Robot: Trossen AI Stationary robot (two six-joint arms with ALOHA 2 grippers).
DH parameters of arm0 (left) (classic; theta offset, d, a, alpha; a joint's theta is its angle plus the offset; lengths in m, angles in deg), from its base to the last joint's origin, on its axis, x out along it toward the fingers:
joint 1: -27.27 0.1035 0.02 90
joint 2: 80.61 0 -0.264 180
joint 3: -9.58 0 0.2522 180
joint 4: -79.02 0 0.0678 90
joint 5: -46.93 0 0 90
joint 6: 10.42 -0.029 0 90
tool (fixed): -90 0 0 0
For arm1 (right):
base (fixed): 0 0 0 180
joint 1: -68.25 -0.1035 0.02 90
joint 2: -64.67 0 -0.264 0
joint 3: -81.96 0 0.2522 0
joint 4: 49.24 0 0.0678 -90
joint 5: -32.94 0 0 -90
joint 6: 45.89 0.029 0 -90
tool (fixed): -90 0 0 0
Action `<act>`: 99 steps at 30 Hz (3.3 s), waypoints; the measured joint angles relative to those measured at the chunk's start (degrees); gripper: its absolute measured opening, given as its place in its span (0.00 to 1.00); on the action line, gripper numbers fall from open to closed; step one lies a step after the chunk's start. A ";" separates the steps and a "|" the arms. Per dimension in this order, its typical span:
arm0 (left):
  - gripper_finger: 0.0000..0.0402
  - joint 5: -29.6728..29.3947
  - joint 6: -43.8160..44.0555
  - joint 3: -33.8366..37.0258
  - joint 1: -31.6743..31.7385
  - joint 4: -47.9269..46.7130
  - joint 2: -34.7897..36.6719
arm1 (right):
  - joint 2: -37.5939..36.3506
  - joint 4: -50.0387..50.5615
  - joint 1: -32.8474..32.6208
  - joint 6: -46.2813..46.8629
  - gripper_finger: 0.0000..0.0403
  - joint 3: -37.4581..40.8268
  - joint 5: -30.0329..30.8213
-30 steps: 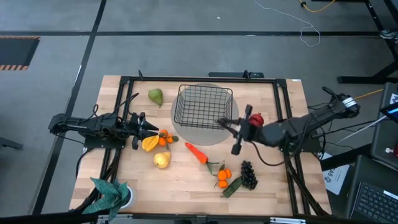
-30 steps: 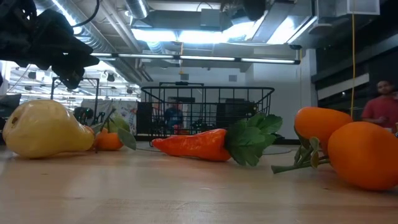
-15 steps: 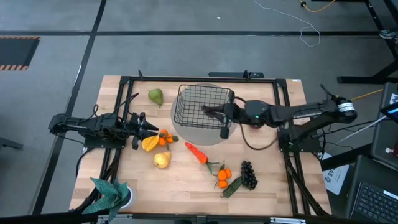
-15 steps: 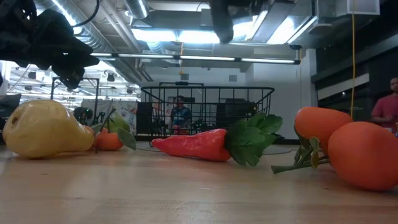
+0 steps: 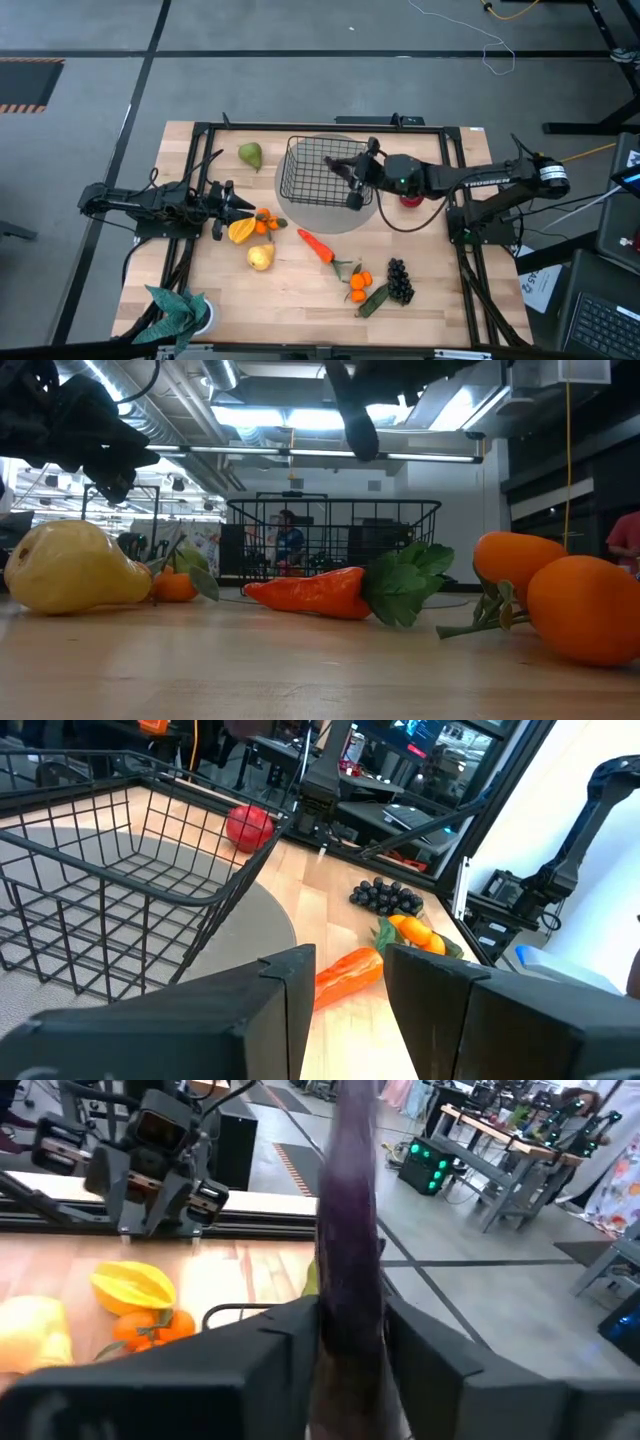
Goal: Build produce basket
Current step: Put the violet eggplant into the black wire basket, then put the black grapes into the black wire basket
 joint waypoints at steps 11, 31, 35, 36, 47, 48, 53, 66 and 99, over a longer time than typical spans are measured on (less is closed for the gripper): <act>0.27 0.01 0.00 0.02 -0.02 0.00 0.00 | 0.00 0.43 0.35 1.34 0.47 0.00 4.21; 0.27 0.03 0.00 0.01 0.00 0.00 -0.02 | -6.57 19.49 -0.28 13.38 0.47 0.00 8.14; 0.27 0.02 0.00 0.01 -0.02 0.00 -0.01 | -9.71 29.72 -0.95 20.68 0.47 0.00 7.98; 0.27 0.02 0.00 0.02 -0.02 0.00 0.00 | -10.47 32.22 -1.22 23.31 0.47 0.00 7.78; 0.27 0.04 0.00 0.00 -0.02 0.00 -0.02 | -11.62 52.61 -7.21 41.89 0.47 0.00 3.94; 0.27 0.04 0.00 0.02 -0.01 -0.02 -0.02 | -11.41 54.09 -7.84 43.67 0.47 0.00 4.00; 0.27 0.04 0.00 0.00 -0.02 -0.02 -0.02 | -9.75 58.35 -11.52 50.59 0.47 0.00 4.06; 0.27 0.04 -0.02 0.02 0.00 -0.02 -0.02 | 2.50 45.99 -22.84 54.79 0.47 0.00 0.25; 0.27 0.04 -0.02 0.02 -0.02 -0.02 -0.02 | 13.33 60.37 -31.04 83.26 0.47 0.00 -22.62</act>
